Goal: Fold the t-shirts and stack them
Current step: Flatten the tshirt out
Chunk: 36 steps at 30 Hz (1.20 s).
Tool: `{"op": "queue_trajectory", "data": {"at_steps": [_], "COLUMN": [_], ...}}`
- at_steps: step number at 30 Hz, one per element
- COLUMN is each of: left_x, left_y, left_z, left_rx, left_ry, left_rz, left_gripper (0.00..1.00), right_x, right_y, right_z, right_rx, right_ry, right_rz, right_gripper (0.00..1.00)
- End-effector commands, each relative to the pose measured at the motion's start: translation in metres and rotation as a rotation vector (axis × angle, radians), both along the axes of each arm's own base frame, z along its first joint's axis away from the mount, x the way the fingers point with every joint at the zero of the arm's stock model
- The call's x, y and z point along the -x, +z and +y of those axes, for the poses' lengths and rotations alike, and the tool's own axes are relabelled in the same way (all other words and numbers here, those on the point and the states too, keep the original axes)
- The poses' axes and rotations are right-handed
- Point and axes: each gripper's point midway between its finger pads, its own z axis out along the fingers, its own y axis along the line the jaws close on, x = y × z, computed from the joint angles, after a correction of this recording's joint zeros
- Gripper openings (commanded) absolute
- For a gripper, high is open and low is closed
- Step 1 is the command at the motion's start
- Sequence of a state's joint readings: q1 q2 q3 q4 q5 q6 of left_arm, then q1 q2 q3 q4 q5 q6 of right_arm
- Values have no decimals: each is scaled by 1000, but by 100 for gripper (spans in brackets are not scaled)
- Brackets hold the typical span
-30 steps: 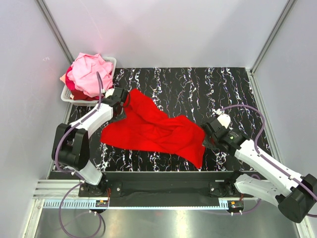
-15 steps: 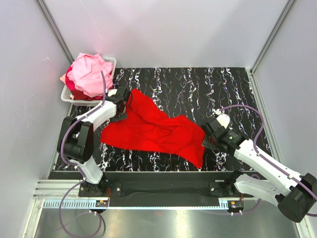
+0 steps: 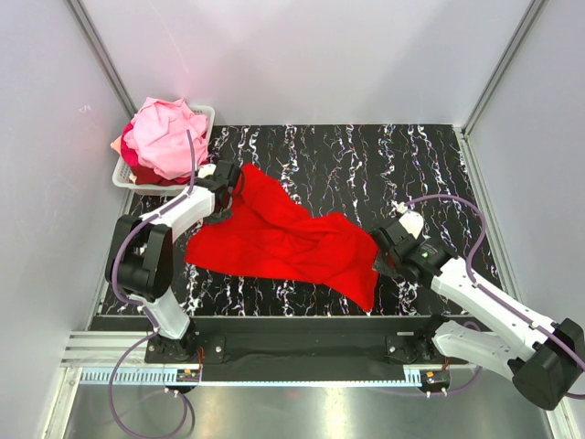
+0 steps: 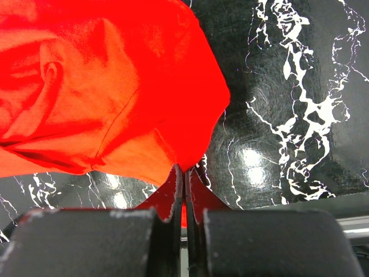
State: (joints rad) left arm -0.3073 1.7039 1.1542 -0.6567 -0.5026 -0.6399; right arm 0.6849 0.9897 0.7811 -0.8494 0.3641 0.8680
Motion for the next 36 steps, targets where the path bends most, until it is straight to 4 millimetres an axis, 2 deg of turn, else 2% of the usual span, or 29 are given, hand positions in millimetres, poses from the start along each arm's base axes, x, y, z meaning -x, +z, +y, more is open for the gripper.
{"op": "queue_trajectory", "data": {"at_steps": [1,6,7,8,12,16,20,23,25,26,27,28,29,30,31,32,34,35,36], "left_x": [-5,-5,-3,-3,2,13,27,40,51,53,56,63,64,68,79,83,103,110,120], "left_y": [15,15,14,15,24,46,68,92,114,127,139,158,176,191,215,243,284,300,327], "left_z": [4,4,5,5,8,13,15,17,19,19,19,16,14,13,10,8,8,10,11], "left_rx": [-20,-21,-22,-23,-27,-42,-22,-5,12,21,32,59,84,105,139,168,211,223,245], "left_ry": [17,17,20,21,30,38,37,32,24,18,7,-33,-55,-75,-125,-148,-207,-222,-239], "left_rz": [-61,-60,-57,-61,-74,-104,-146,-186,-229,-257,-284,-332,-378,-421,-491,-567,-689,-734,-806], "left_gripper": [22,11,4,1,0,0,0,0,0,0,0,0,0,0,0,0,0,0,0], "right_x": [-6,-6,-6,-6,-6,-6,-7,-9,-10,-11,-11,-10,-8,-5,-3,3,11,19,24], "right_y": [2,1,1,2,3,10,28,52,79,103,115,128,156,170,184,211,237,261,274], "right_z": [0,0,1,1,1,3,4,0,-4,-11,-14,-19,-30,-36,-42,-56,-70,-84,-91], "right_rx": [-5,-5,-6,-8,-11,-25,-48,-50,-53,-51,-52,-48,-56,-60,-65,-79,-98,-124,-144], "right_ry": [-12,-11,-11,-11,-10,-10,-7,-3,-4,-13,-20,-25,-49,-62,-74,-109,-138,-170,-184], "right_rz": [-23,-21,-22,-22,-21,-29,-56,-102,-147,-194,-219,-245,-306,-337,-369,-431,-499,-568,-607], "right_gripper": [0,0,0,0,0,0,0,0,0,0,0,0,0,0,0,0,0,0,0]}}
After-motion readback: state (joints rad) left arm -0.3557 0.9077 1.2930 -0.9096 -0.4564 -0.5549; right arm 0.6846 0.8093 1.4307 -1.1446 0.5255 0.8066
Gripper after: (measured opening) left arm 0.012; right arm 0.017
